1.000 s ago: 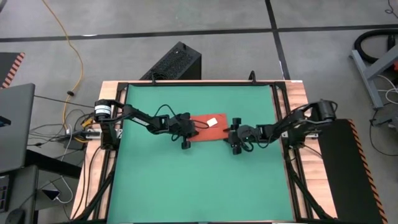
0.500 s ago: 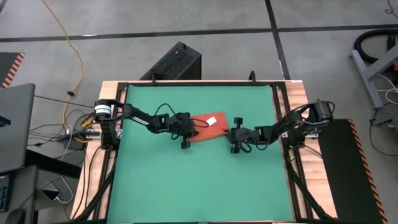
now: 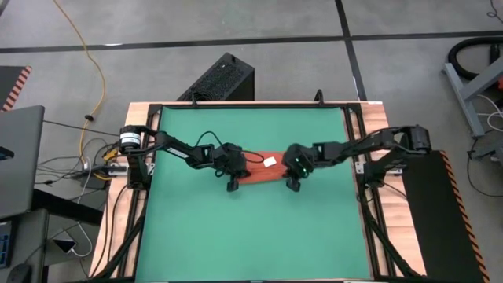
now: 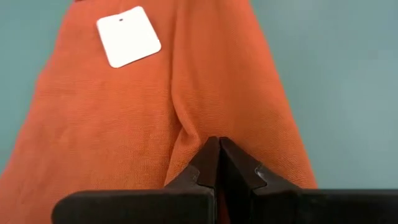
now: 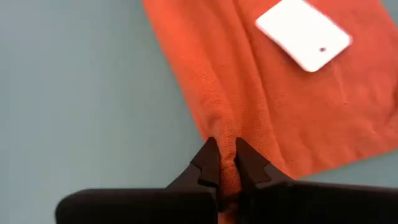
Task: Roll towel
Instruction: Roll the orange microfiber towel
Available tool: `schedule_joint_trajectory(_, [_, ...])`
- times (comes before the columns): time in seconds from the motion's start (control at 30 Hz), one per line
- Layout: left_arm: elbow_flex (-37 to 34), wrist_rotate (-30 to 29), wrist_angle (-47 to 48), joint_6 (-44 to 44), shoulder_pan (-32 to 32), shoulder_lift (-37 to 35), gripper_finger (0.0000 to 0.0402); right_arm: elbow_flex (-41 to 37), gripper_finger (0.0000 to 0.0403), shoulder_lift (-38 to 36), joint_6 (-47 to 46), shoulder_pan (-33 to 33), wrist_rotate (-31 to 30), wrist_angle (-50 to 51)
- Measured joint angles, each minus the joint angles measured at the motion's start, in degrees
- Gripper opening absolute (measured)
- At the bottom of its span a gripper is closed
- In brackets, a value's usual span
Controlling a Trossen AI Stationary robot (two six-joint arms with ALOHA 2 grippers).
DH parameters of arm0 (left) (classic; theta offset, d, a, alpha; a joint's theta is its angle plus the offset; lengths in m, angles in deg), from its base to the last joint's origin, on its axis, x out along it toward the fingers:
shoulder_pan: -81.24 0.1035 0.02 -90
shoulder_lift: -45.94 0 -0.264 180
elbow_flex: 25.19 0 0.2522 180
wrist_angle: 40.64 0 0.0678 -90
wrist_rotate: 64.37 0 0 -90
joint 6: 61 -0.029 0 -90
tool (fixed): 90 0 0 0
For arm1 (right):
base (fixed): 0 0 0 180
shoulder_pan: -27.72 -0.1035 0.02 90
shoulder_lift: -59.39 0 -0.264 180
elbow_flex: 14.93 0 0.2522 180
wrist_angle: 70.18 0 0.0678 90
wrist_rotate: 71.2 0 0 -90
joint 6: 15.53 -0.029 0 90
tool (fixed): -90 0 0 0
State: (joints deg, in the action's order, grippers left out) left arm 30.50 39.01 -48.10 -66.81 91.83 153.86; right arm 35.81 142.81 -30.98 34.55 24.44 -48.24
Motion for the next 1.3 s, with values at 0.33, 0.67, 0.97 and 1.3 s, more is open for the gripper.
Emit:
schedule_joint_trajectory(0.33, [0.0, 4.4, 1.2, 0.9, 0.0, 0.0, 0.0000, 8.7, 0.0028, 4.9, -8.5, 9.3, 15.9, 12.4])
schedule_joint_trajectory(0.67, [0.0, 6.7, 1.2, 0.1, 0.0, 0.0, 0.0000, 8.8, 0.0028, 12.2, -9.8, 14.1, 22.0, 10.7])
schedule_joint_trajectory(0.97, [-0.5, 7.0, 4.1, 3.4, -0.1, -5.1, 0.0000, 8.8, 0.0028, 12.2, -11.7, 15.8, 24.1, 12.4])
schedule_joint_trajectory(1.3, [-0.4, -0.1, 19.6, 4.8, -2.0, -19.8, 0.0000, 8.7, 0.0028, 12.2, -13.1, 15.7, 24.5, 12.2])
